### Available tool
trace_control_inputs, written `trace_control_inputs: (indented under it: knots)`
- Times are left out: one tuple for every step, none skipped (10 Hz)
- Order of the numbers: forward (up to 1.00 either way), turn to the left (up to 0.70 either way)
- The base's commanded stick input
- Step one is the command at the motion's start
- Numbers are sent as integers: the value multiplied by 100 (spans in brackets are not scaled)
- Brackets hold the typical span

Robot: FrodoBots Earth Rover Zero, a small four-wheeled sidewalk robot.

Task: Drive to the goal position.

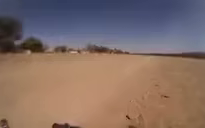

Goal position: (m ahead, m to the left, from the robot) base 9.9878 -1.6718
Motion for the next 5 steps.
trace_control_inputs:
  knots:
    - [100, -27]
    - [100, -27]
    - [100, -27]
    - [100, -27]
    - [100, -27]
